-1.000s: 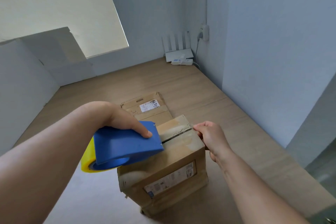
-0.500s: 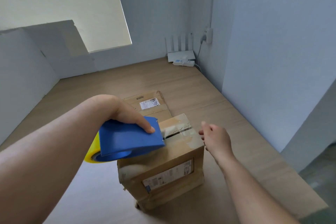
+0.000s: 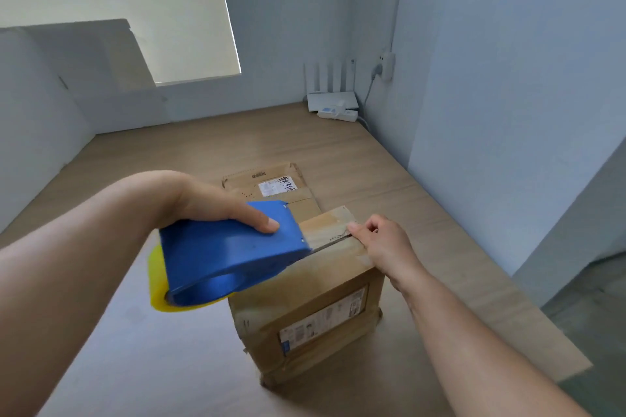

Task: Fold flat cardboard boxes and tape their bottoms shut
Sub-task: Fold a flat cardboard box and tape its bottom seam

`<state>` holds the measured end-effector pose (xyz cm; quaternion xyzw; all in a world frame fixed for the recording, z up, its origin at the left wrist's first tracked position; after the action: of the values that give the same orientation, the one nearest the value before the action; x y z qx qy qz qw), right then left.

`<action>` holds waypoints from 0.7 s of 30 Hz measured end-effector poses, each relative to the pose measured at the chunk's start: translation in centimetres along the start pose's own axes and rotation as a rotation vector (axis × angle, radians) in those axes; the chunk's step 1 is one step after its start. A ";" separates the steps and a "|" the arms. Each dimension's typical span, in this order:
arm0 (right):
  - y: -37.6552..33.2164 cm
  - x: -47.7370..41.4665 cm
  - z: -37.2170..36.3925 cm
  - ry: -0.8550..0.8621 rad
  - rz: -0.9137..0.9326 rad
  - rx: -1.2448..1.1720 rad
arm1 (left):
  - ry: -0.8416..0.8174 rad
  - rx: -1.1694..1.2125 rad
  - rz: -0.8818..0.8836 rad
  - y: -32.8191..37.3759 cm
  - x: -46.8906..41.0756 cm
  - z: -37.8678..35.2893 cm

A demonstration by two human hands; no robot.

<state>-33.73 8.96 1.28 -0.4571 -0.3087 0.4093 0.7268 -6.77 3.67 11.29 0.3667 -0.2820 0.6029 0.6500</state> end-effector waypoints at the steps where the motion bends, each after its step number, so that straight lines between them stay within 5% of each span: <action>1: -0.2 0.0 -0.2 0.001 0.011 0.014 | -0.032 0.039 -0.003 -1.8 0.1 -0.2; 7: 0.4 -0.3 -2.9 -0.093 -0.012 0.082 | -0.175 0.237 0.026 -14.0 -0.5 -3.6; 11: 6.0 2.0 -5.0 -0.187 -0.230 -0.048 | -0.197 0.223 0.038 -18.8 -1.0 -7.6; 14: 5.0 2.6 -7.1 -0.259 -0.246 -0.165 | -0.152 0.327 0.025 -20.0 -1.2 -8.3; 18: 0.6 1.5 -6.2 -0.120 -0.174 -0.170 | -0.130 0.313 -0.042 -19.1 -0.8 -7.9; 21: -1.5 1.8 -7.7 -0.250 -0.082 -0.058 | -0.092 0.278 -0.070 -18.1 -1.0 -7.5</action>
<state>-26.04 7.01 -0.20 -0.4104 -0.4273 0.4239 0.6851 10.44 9.15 3.69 0.4898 -0.2124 0.5959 0.5999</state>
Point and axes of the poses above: each hand's wrist, its own x-axis away from the middle knuckle, its own z-axis out of the back of the hand, y = z × x, the point moved 8 cm from there along -x, towards the middle knuckle, and after that the axes turned 9 degrees about -x, right-handed, at the moved point
